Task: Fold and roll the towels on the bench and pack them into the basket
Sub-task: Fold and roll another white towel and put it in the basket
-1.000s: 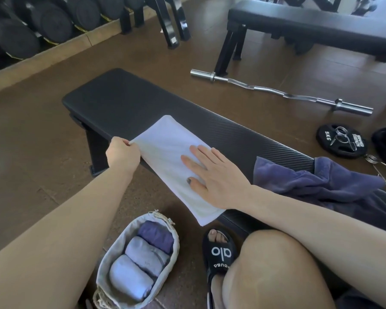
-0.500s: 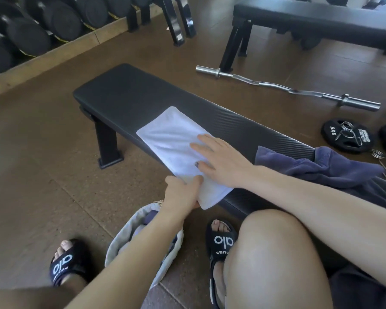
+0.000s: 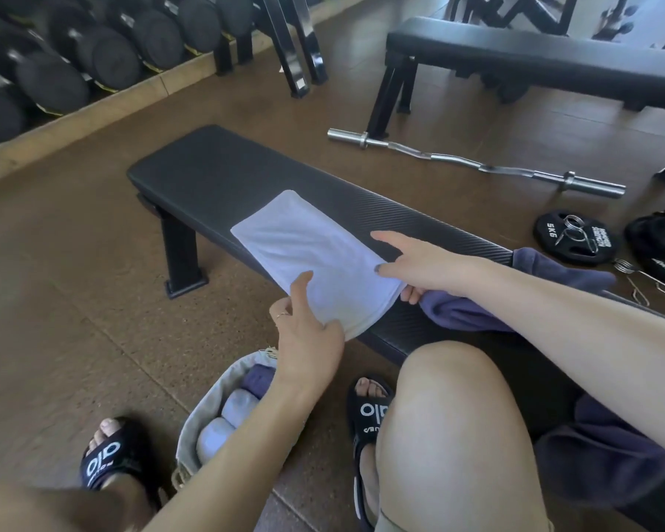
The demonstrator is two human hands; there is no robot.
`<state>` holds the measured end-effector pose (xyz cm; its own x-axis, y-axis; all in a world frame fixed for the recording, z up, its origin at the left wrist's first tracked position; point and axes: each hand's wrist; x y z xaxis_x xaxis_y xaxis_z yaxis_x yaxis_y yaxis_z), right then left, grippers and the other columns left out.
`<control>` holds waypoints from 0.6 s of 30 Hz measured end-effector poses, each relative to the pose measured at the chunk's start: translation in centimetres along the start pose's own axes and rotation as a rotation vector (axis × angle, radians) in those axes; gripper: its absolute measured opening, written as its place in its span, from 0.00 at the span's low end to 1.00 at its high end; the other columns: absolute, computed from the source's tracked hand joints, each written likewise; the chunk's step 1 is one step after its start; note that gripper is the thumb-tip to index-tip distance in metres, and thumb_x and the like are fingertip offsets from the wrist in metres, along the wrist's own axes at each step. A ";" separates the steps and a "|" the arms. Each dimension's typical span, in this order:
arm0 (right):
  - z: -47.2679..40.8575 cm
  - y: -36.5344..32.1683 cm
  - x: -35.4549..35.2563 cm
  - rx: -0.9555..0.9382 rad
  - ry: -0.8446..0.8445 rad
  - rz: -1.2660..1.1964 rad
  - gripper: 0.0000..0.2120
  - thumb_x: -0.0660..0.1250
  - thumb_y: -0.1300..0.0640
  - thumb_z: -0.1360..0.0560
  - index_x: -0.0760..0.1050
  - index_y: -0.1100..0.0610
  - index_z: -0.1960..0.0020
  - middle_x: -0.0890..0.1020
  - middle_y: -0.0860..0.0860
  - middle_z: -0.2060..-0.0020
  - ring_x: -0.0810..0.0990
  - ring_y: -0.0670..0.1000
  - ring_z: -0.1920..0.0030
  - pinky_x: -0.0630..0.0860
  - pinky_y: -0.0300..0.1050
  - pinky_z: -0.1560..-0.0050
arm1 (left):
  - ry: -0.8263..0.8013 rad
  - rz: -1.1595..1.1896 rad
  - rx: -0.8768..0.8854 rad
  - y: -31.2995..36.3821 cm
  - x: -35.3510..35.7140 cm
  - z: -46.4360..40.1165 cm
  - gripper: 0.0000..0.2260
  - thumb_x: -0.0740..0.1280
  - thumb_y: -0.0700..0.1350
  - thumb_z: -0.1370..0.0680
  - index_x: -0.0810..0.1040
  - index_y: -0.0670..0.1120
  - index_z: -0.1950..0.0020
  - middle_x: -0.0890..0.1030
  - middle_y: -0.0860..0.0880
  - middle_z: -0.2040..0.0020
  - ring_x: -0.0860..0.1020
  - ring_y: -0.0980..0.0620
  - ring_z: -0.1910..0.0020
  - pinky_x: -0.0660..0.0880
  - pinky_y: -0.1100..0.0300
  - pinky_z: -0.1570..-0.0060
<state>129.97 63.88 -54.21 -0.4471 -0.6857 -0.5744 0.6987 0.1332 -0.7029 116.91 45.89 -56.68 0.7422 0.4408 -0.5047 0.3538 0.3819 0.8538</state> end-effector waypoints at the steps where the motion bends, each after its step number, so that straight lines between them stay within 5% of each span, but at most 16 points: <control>1: 0.3 -0.1 -0.1 0.016 -0.025 -0.042 0.29 0.63 0.53 0.20 0.58 0.36 0.23 0.83 0.55 0.52 0.84 0.53 0.66 0.82 0.46 0.62 | -0.020 -0.055 0.079 -0.1 -0.1 0.6 0.34 0.62 0.33 0.25 0.60 0.57 0.24 0.57 0.48 0.34 0.75 0.48 0.50 0.71 0.64 0.53; 6: 1.5 -0.5 -0.9 0.041 -0.091 -0.234 0.16 0.57 0.62 0.19 0.80 0.51 0.40 0.79 0.57 0.51 0.81 0.55 0.61 0.81 0.45 0.58 | -0.121 -0.300 0.261 -1.2 0.2 1.3 0.39 0.64 0.29 0.33 0.67 0.57 0.27 0.47 0.51 0.23 0.74 0.54 0.54 0.78 0.56 0.54; 11: 1.4 -0.9 -1.2 0.072 -0.109 -0.469 0.12 0.63 0.59 0.22 0.83 0.58 0.43 0.84 0.61 0.49 0.82 0.56 0.57 0.79 0.46 0.55 | -0.011 -0.294 0.313 -2.0 0.2 0.2 0.17 0.69 0.35 0.29 0.77 0.46 0.41 0.67 0.48 0.32 0.75 0.49 0.50 0.72 0.61 0.55; 14: 1.0 -0.6 -1.2 0.064 -0.139 -0.495 0.15 0.62 0.62 0.23 0.83 0.58 0.41 0.85 0.59 0.47 0.85 0.56 0.54 0.80 0.45 0.55 | 0.056 -0.371 0.379 -2.1 -0.1 -0.1 0.07 0.68 0.38 0.25 0.77 0.46 0.48 0.71 0.48 0.37 0.78 0.47 0.57 0.76 0.57 0.60; 18: 0.8 0.0 -1.5 0.022 -0.163 -0.406 0.29 0.55 0.77 0.28 0.82 0.55 0.39 0.85 0.55 0.45 0.85 0.54 0.46 0.81 0.45 0.49 | 0.069 -0.522 0.494 -2.7 -0.4 -0.1 0.02 0.68 0.40 0.23 0.77 0.44 0.51 0.75 0.46 0.40 0.77 0.44 0.64 0.75 0.52 0.71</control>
<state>131.10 64.34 -53.01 -0.5952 -0.7835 -0.1787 0.4972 -0.1844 -0.8478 115.56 44.75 -58.77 0.3745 0.3576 -0.8555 0.8804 0.1522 0.4491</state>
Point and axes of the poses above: each hand's wrist, its own z-axis away from the middle knuckle, its own x-axis out of the palm, y = z × x
